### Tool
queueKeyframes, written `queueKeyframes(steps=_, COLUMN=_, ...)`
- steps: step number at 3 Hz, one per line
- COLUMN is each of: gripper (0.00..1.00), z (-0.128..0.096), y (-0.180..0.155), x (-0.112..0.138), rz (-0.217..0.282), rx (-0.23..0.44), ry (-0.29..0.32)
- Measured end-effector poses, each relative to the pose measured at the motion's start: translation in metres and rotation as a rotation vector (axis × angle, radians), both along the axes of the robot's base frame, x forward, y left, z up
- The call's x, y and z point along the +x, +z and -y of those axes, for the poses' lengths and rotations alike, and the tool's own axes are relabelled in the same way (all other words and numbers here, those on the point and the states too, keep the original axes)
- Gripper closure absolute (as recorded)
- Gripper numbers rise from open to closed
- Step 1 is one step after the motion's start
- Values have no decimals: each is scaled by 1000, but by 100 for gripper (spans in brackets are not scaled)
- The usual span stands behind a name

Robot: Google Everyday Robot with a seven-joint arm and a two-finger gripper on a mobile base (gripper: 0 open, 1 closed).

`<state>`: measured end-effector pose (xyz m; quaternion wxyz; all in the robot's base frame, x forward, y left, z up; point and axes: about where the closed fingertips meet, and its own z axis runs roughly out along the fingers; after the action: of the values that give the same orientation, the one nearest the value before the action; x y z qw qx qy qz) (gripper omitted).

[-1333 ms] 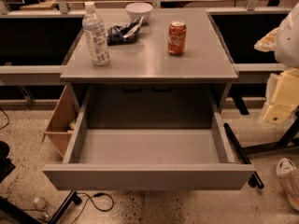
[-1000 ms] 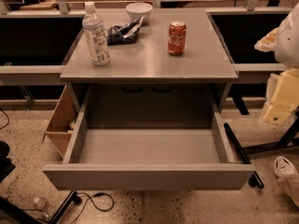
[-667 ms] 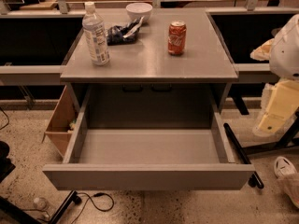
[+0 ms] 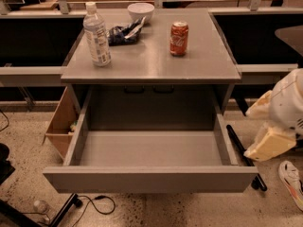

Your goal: Close top drawer

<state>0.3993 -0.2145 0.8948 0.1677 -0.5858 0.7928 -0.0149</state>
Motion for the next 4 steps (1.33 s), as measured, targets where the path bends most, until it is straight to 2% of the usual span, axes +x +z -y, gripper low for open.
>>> queueKeyframes(steps=1, gripper=63, z=-6, y=-39, x=-34, rz=-17, rx=6, ry=-21)
queueKeyframes(steps=2, gripper=86, z=-14, y=-97, x=-60, rz=-39, rx=-4, ry=-40)
queueKeyframes(steps=3, gripper=100, z=-18, y=-198, x=-75, rz=-82, rx=19, ry=-65)
queueKeyframes(steps=4, gripper=100, z=-23, y=-243, x=-62, rz=-49, rx=48, ry=-68)
